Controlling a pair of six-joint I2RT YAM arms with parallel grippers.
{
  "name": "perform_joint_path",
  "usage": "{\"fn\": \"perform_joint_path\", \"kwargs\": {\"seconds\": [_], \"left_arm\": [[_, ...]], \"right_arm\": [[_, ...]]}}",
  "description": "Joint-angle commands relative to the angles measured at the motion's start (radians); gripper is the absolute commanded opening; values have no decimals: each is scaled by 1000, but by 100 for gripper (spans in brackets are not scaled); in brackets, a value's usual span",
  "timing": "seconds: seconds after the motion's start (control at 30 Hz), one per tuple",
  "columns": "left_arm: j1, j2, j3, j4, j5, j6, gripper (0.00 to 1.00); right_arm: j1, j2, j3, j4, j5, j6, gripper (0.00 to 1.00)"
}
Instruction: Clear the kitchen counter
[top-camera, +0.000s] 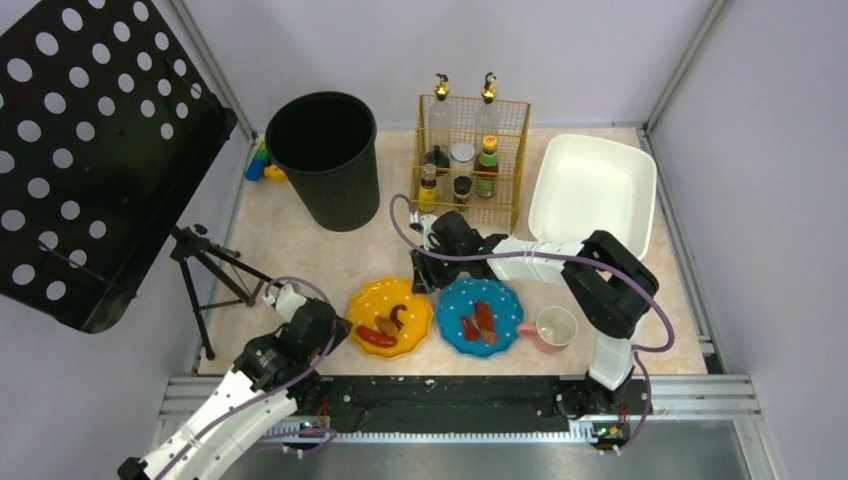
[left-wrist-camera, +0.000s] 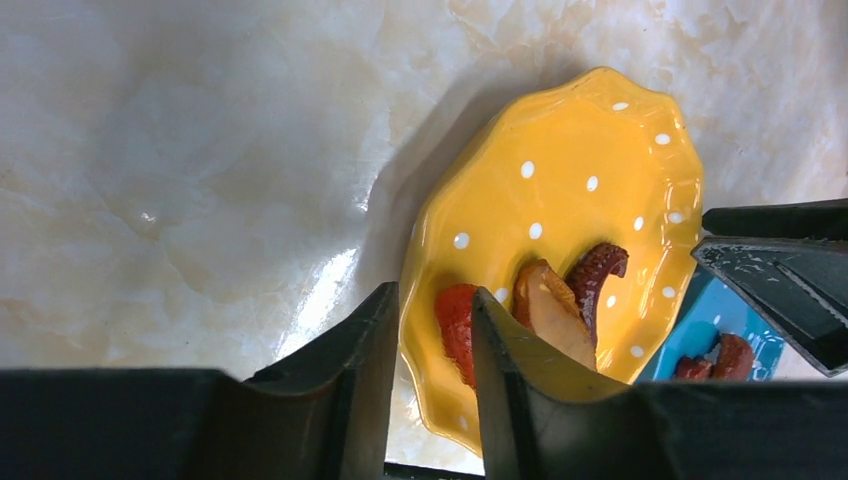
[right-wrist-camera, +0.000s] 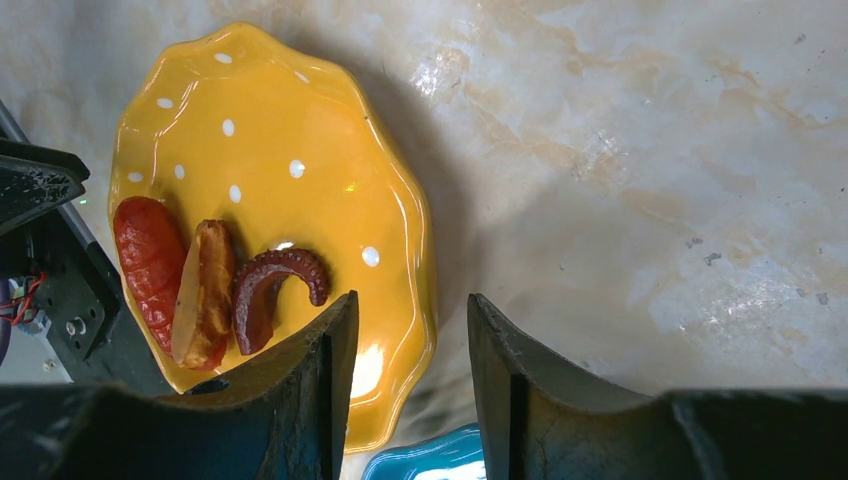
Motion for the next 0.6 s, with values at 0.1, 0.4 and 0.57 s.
{"fn": "perform_joint_path", "kwargs": {"seconds": [0.1, 0.4, 0.57], "left_arm": [[4, 84, 5, 5, -21, -9, 29], [4, 131, -33, 71, 9, 4, 27], [3, 144, -52, 109, 31, 17, 26]], "right_arm": [[9, -3, 13, 44, 5, 5, 44], [9, 1, 12, 47, 5, 3, 44], [9, 7, 12, 51, -4, 4, 44]]}}
